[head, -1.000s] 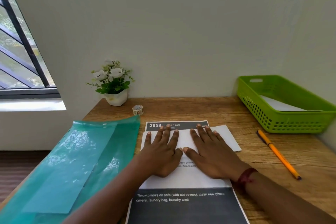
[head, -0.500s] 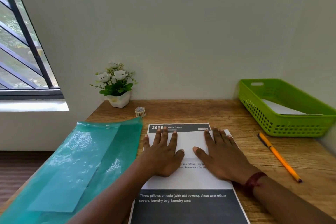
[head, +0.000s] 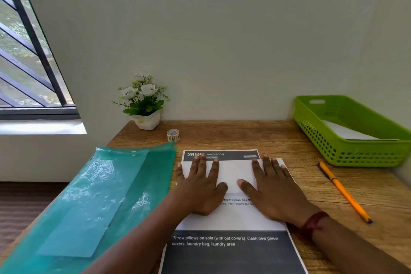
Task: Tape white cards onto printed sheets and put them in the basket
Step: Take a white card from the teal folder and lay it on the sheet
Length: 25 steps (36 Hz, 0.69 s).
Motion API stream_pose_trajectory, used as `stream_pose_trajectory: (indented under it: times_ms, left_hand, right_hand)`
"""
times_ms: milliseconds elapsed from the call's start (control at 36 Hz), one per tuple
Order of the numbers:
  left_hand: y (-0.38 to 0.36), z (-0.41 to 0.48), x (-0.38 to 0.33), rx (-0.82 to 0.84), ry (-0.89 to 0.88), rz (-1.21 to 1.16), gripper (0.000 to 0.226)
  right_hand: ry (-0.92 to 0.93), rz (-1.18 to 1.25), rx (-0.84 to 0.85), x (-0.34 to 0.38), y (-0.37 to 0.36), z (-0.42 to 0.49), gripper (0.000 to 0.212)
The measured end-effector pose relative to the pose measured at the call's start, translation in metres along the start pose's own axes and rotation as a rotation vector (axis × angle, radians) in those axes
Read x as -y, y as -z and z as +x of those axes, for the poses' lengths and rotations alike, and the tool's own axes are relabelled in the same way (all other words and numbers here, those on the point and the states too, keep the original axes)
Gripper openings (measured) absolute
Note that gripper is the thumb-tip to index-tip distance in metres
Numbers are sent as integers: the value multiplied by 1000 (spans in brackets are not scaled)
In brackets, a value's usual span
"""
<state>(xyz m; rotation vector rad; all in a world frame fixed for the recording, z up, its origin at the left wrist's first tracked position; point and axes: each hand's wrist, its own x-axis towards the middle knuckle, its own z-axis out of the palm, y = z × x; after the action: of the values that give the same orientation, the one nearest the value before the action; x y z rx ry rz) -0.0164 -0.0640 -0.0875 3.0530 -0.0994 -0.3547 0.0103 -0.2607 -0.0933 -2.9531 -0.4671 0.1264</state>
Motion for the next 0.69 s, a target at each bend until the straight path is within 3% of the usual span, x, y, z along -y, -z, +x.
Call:
stream_pose_trajectory:
  times_ms: [306,472,583,694]
  left_hand:
    - [1,0,-1,7,5,-7,70]
    - [2,-1,-2,4,11,-16,69]
    - [4,0,-2,25,14,-12,69]
    - [5,0,0,40,7,-5,70]
  right_hand:
    - [-1,-5,-5,0,-1,0,83]
    - [-4,6,-7,0,-1,-1,89]
    - [-6,24,1,1,1,-1,104]
    - [-3,14,-13,1,2,-2,84]
